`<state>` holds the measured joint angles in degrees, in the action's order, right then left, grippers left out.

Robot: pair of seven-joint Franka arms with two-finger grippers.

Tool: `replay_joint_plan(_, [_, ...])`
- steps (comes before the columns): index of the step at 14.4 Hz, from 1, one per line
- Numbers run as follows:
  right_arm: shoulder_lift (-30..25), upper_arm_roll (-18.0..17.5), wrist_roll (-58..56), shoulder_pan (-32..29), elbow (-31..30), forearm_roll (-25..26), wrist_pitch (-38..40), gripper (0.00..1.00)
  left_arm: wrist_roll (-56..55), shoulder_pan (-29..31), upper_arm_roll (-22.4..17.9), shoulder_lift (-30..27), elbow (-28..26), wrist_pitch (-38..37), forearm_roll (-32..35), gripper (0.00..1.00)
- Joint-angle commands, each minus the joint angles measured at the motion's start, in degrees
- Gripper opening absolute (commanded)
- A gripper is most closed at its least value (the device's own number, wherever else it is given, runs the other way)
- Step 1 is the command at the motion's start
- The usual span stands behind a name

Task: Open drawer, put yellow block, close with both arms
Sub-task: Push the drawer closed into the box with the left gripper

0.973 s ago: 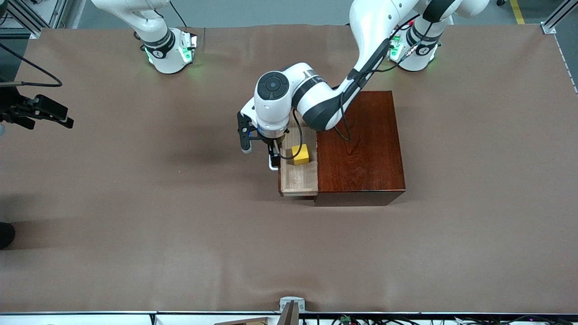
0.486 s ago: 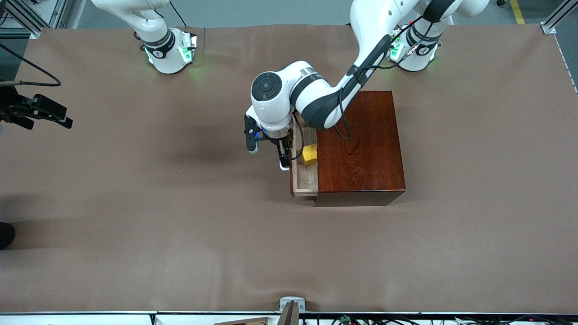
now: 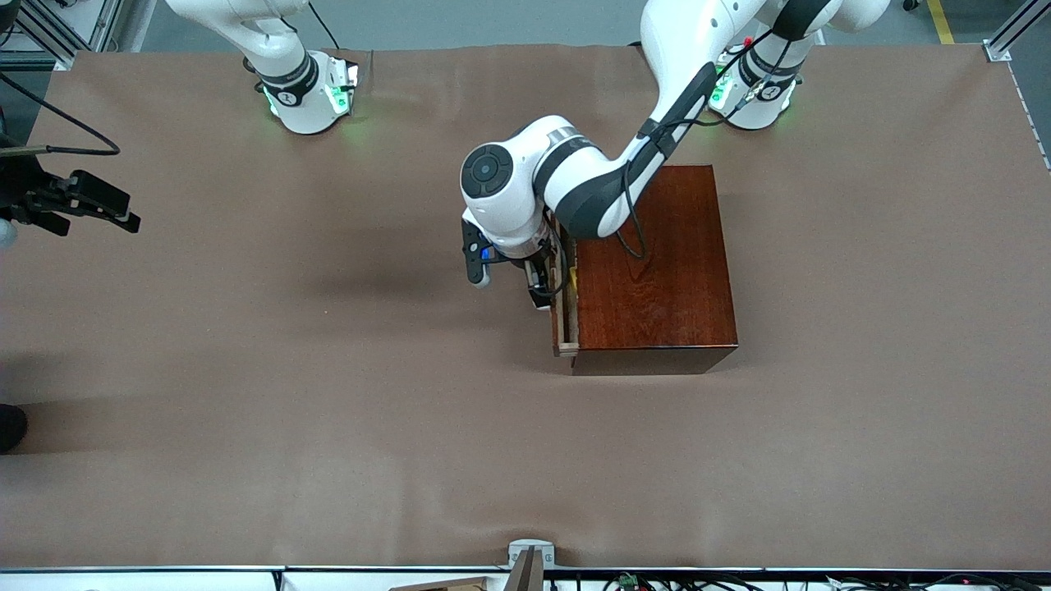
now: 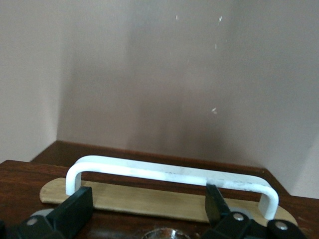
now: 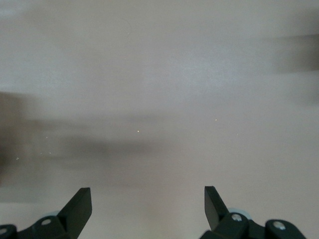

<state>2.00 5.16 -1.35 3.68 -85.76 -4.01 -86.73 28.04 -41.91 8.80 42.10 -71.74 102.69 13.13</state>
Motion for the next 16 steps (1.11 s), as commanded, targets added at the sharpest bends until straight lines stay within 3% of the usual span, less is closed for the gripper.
replay_joint_plan(1, [-0.2, 0.1, 0.8, 0.2, 0.5, -0.9, 0.7, 1.00, -0.5, 0.2, -1.2, -1.3, -1.7, -4.2, 1.8, 1.00])
replay_joint_plan(10, [-0.2, 0.1, 0.8, 0.3, 0.5, -0.9, 0.7, 1.00, -1.4, 0.0, -1.0, -1.8, -1.6, -8.3, 3.8, 1.00])
replay_joint_plan(16, [-0.2, 0.1, 0.8, -0.2, 0.6, -0.8, 0.7, 1.00, -24.2, 0.2, 0.3, -5.3, -0.5, -2.1, 1.8, 1.00])
